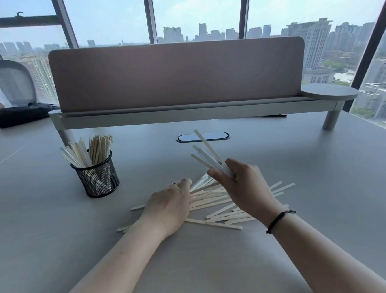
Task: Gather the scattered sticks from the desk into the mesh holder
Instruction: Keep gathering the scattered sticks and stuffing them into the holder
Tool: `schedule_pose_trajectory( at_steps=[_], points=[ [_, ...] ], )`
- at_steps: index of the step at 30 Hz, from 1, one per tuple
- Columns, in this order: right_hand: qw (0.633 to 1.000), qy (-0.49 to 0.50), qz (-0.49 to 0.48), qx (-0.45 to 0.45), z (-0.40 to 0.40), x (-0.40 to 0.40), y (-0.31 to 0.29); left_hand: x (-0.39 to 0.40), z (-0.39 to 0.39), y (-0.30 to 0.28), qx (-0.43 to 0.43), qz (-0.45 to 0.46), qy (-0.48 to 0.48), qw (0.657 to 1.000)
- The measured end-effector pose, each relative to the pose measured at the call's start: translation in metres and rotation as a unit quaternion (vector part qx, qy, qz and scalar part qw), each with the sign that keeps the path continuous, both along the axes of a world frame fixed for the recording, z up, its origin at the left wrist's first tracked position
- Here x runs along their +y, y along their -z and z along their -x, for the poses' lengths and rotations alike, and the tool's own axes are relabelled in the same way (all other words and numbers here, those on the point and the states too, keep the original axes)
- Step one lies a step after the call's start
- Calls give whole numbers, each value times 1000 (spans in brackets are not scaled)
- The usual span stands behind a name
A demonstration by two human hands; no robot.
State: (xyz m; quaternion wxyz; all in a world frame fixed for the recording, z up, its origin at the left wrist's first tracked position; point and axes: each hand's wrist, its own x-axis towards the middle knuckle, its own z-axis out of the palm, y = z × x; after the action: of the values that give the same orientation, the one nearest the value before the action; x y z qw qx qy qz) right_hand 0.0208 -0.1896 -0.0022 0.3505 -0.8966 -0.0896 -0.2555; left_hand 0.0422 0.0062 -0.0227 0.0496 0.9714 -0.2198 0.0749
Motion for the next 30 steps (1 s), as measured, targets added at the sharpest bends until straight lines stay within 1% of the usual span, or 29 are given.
schedule_pose_trajectory(
  at_steps=[3,7,10,12,14,16,20,24,26,30],
  points=[
    [1000,-20,2,-5,2,7,0,-5,-1,-3,3,-61,-7,998],
    [999,-9,-42,-24,2,8,-5,-17,-5,-10,17,-130,-25,991],
    [998,10,-55,-30,1,2,-8,-24,-10,-15,6,-164,-21,986],
    [997,23,-60,-35,2,-3,-8,-25,-12,-15,7,-171,-24,985],
    [997,31,-64,-33,2,-5,-8,-25,-12,-13,9,-158,-30,987],
    [997,32,-62,-21,3,-4,-6,-22,-11,-11,5,-127,-40,991],
    [999,27,-43,4,4,2,-3,-18,-10,-13,-37,-77,-44,995],
    [1000,-1,-15,13,6,13,-3,-20,-4,-21,-69,-22,-31,997],
    [999,-14,-34,2,6,15,-7,-21,-3,-23,-89,-1,-27,996],
    [991,5,-134,-16,7,7,-20,-14,-3,-24,-115,46,-31,992]
  ],
)
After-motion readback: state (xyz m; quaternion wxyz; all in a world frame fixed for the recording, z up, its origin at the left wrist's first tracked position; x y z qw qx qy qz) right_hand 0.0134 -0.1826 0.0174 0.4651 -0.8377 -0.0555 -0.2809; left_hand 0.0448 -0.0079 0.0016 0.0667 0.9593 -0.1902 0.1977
